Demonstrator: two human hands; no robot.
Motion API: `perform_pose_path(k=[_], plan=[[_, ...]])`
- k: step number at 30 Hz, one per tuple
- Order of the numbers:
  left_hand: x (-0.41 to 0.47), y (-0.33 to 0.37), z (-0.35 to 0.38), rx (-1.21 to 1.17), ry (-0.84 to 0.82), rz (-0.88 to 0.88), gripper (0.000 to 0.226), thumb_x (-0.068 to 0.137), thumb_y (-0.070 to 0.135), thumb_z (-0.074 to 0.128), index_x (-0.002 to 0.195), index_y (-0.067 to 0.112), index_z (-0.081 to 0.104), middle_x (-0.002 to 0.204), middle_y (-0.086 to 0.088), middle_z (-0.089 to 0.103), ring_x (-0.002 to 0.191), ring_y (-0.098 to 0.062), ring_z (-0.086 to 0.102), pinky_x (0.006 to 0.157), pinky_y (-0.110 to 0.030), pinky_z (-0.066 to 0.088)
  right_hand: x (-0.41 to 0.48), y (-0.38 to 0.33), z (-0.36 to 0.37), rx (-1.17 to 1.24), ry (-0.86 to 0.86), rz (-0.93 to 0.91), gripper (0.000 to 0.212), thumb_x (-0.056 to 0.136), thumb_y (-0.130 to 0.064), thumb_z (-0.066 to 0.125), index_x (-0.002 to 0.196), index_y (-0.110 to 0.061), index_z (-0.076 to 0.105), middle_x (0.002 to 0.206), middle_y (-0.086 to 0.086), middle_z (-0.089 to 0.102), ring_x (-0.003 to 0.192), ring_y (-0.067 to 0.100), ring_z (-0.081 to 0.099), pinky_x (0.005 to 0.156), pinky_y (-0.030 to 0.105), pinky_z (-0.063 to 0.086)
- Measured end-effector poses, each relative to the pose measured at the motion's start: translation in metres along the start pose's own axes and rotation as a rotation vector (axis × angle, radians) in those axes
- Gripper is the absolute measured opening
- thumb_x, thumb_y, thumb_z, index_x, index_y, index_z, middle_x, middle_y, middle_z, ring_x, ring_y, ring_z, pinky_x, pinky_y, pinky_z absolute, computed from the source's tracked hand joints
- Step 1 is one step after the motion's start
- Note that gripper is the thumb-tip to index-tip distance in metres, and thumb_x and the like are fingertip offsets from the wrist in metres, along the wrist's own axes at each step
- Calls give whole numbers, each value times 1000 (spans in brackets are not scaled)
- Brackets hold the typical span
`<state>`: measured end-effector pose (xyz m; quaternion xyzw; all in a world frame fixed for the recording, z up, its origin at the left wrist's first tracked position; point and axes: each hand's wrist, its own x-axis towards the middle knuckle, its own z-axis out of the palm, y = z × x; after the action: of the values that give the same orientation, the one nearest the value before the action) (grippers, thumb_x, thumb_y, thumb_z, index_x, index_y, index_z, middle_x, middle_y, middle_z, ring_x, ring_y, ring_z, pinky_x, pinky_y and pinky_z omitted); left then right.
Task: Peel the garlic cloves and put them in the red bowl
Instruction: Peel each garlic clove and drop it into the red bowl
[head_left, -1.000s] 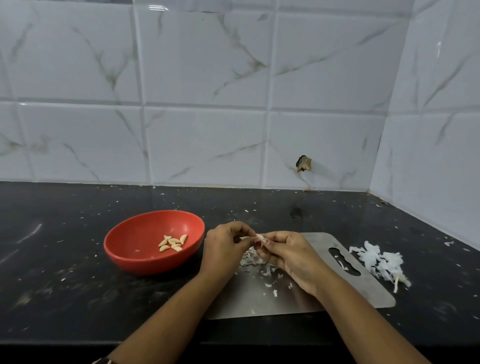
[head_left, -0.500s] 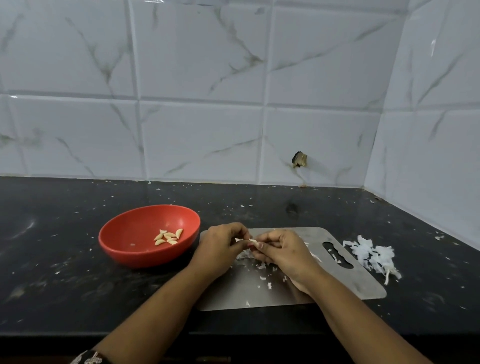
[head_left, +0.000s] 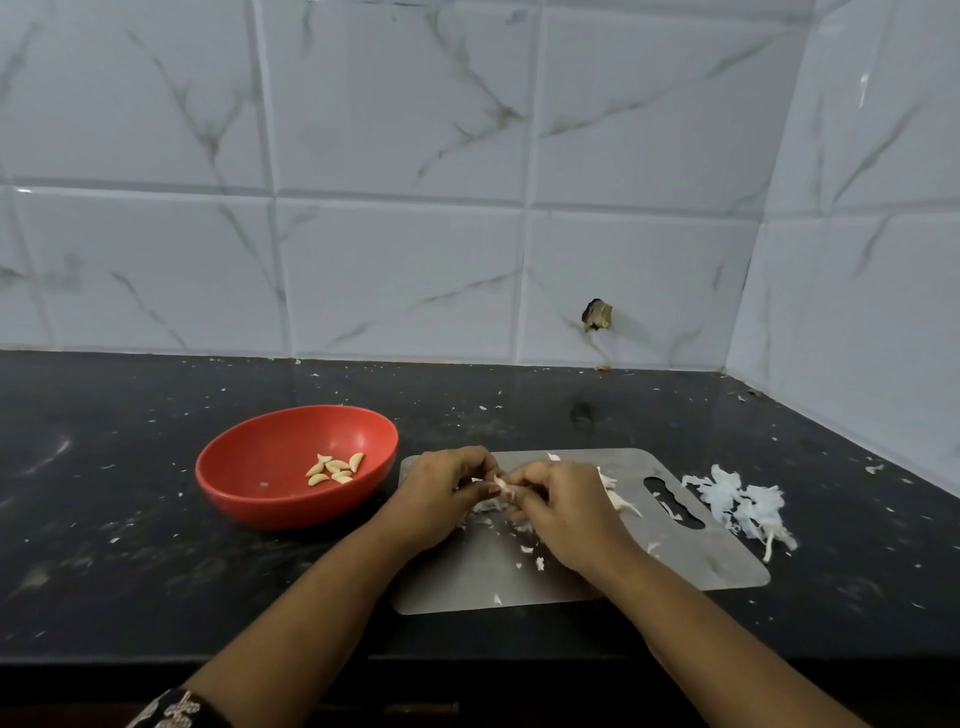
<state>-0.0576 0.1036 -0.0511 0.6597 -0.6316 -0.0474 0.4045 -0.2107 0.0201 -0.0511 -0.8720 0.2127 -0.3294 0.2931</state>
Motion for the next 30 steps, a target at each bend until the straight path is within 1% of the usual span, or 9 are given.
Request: perform_pose_path(k=[3,7,10,13,18,22,24,26,30], plan=[[0,0,1,-21,30,-17,22,87,15,68,76,31,58,71,11,61,63,0,50,63,-19,41,1,2,2,-30,21,-40,16,93,-8,60,93,-12,75,82,2,74,71,11,70,70,30,58],[0,2,6,-81,149,-62,26,85,19,71,70,34,57,66,14,66,61,2,58,68,-25,46,3,5,2,217,49,75,14,93,-4,60,97,-8,73,81,4,74,73,12,73,76,35,61],[-1,5,8,-94,202,-71,22,85,21,71,72,34,59,74,11,72,72,-2,68,75,-30,53,4,5,-1,396,39,161,15,93,-3,60,103,-2,70,85,7,75,75,15,73,76,29,60],[-2,7,8,-52,224,-54,22,84,22,72,73,35,58,74,11,71,71,-1,67,73,-28,54,4,2,-1,476,39,205,13,93,-2,59,102,-3,70,83,6,74,73,13,73,69,21,57],[-2,9,12,22,251,-24,16,85,27,71,76,35,59,71,14,67,68,-3,64,70,-32,54,5,3,1,419,99,184,13,93,-3,60,101,-5,71,84,5,75,74,13,73,74,25,59],[-3,16,17,-4,240,7,20,86,15,69,77,30,60,80,12,69,77,0,64,72,-22,51,5,2,2,422,142,160,12,93,-4,61,96,-9,72,86,5,75,76,13,73,74,27,59],[-2,18,16,-36,253,13,21,86,12,69,77,29,60,91,14,71,88,4,65,76,-16,50,5,1,1,458,151,175,12,93,-4,61,94,-8,72,84,6,75,75,14,73,71,24,59],[-2,18,14,-59,253,1,22,86,13,69,76,29,59,96,15,70,92,6,64,77,-12,49,6,1,0,514,152,195,10,92,-5,62,94,-6,73,82,8,75,74,16,73,68,20,57],[-4,21,14,-58,230,1,13,86,9,68,79,19,63,79,16,67,78,7,62,68,-5,41,8,-1,-2,667,127,251,10,91,-5,63,96,-2,72,82,12,75,74,15,72,67,18,55]])
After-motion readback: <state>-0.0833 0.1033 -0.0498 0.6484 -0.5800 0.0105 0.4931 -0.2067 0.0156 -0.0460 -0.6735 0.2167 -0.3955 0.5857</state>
